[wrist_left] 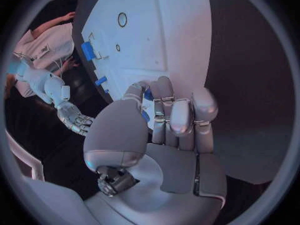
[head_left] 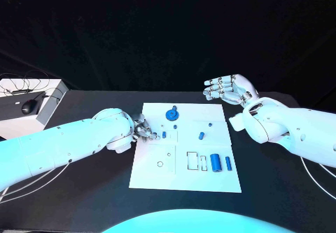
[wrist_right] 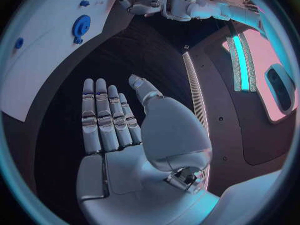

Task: Assemble the parts on the task board

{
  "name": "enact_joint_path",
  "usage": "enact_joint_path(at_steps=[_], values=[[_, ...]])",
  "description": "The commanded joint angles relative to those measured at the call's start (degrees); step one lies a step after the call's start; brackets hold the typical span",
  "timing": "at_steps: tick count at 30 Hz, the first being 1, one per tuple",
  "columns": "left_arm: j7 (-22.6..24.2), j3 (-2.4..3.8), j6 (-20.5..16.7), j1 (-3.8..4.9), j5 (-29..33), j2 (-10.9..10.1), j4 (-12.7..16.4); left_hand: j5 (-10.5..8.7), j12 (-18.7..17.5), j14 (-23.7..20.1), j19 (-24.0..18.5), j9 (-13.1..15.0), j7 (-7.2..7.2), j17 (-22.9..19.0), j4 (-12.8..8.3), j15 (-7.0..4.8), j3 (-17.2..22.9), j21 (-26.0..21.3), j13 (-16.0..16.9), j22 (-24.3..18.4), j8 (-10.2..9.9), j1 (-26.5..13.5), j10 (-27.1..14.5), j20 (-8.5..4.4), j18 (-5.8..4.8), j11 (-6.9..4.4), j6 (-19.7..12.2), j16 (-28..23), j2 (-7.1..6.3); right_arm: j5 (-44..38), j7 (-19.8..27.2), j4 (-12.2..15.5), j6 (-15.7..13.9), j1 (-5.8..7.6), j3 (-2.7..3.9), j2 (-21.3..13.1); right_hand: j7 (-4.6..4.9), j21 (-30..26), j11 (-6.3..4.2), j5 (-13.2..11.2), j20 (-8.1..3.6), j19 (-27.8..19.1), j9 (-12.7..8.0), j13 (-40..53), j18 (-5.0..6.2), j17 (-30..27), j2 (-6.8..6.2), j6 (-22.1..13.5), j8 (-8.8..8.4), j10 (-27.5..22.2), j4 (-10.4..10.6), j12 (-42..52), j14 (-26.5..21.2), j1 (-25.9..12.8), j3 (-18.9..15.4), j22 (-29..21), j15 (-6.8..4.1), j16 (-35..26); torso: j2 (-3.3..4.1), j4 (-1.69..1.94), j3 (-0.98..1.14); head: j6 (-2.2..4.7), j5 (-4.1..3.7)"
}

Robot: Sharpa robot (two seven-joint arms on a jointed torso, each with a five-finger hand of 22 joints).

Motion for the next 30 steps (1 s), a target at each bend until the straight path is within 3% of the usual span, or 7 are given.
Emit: enact_joint_path(at_steps=[1,8,16,22,30], values=[[-1.30,-0.30,2.45,-0.38,-0.30,-0.18,0.03,-0.31,0.38,0.10,0.21,0.07,0.37,0.08,-0.05,-0.13,-0.58,0.21,-0.10,0.07,0.12,0.57,-0.05,-0.14,-1.07,0.29,0.11,0.19,0.08,0.05,0.17,0.08,0.45,-0.01,0.04,-0.03,0.13,0.13,0.01,0.34,-0.06,-0.41,-0.01,-0.06,0.01,-0.05,-0.08,-0.47,-0.30,-0.30,-0.19,0.19,-0.37,0.55,-0.23,-0.09,-0.03,-0.11,0.02,0.01,-0.01,0.01,0.00],[-0.85,-0.05,2.45,-0.38,0.11,-0.49,0.64,-0.39,0.42,0.08,0.17,0.11,0.44,0.03,0.10,-0.09,-1.40,0.13,-0.11,0.04,0.18,0.71,-0.10,-0.11,-1.07,0.34,0.10,0.10,-0.48,0.04,0.15,0.07,0.43,-0.01,0.04,-0.02,0.15,0.15,0.04,0.37,-0.03,-0.43,0.00,-0.07,0.03,-0.05,-0.06,-0.51,-0.29,-0.37,-0.32,0.23,-0.42,0.60,-0.29,-0.23,-0.01,-0.10,0.04,-0.01,-0.01,-0.05,0.00],[-0.11,0.13,2.81,-0.38,0.99,-1.34,1.92,-0.50,0.52,0.01,0.02,0.20,0.63,-0.08,0.33,0.00,-7.34,-0.26,-0.16,-0.09,0.27,2.30,-0.35,-0.04,-1.01,0.49,-0.06,-0.19,0.14,0.00,0.11,0.07,0.43,-0.01,0.04,-0.02,0.19,0.14,0.09,0.44,0.05,-0.58,0.00,-0.07,0.02,-0.07,-0.04,-0.62,-0.29,-0.52,-0.62,0.26,-0.62,0.68,-0.33,-0.52,0.05,-0.12,0.04,-0.03,0.02,0.06,0.03],[0.39,0.65,2.89,-0.39,1.69,-2.69,3.32,-1.05,0.69,-0.08,-0.14,0.32,0.79,-0.33,1.62,0.04,-7.51,-0.73,-0.13,-0.29,0.42,3.08,-0.65,-0.03,-0.89,0.56,-0.37,-0.61,-0.81,-0.02,0.10,0.03,0.42,-0.01,0.04,-0.03,0.24,-0.14,0.16,0.48,0.21,-1.05,0.00,-0.07,-0.11,-0.09,-0.02,-0.71,-0.29,-0.68,-0.83,0.27,-1.01,0.69,-0.31,-0.88,0.18,-0.14,0.00,0.00,0.03,0.13,0.08],[0.78,1.35,2.86,-0.44,1.83,-4.32,4.77,-1.29,0.68,-0.08,-0.21,0.36,0.86,-0.42,1.30,0.01,-7.36,-1.02,-0.16,-0.43,0.45,3.97,-0.82,0.01,-0.83,0.60,-0.60,-0.73,-0.75,-0.03,0.09,0.01,0.49,-0.02,0.04,-0.06,0.29,-0.78,0.23,0.52,0.56,-1.94,0.01,-0.07,-0.43,-0.11,0.04,-0.83,-0.28,-0.91,-1.13,0.36,-1.49,0.61,-0.28,-1.64,0.33,-0.13,0.07,-0.04,-0.02,0.32,0.06]])
